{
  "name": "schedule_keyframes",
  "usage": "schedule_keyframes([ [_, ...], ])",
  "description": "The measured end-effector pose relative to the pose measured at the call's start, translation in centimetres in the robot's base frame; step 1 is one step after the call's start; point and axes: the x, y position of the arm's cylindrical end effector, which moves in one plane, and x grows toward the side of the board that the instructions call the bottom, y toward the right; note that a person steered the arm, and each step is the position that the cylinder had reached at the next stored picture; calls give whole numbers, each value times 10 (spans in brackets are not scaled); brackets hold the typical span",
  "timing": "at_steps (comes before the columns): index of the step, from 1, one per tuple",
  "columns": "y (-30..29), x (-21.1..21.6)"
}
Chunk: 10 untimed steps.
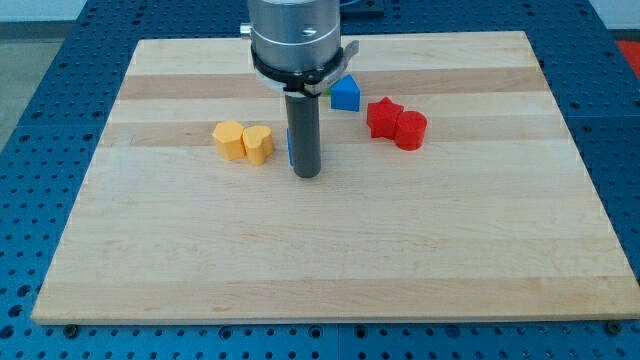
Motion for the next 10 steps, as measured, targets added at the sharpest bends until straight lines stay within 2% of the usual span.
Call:
schedule_keyframes([
  [5, -9, -25],
  [8, -9, -72],
  [10, -25, -83],
])
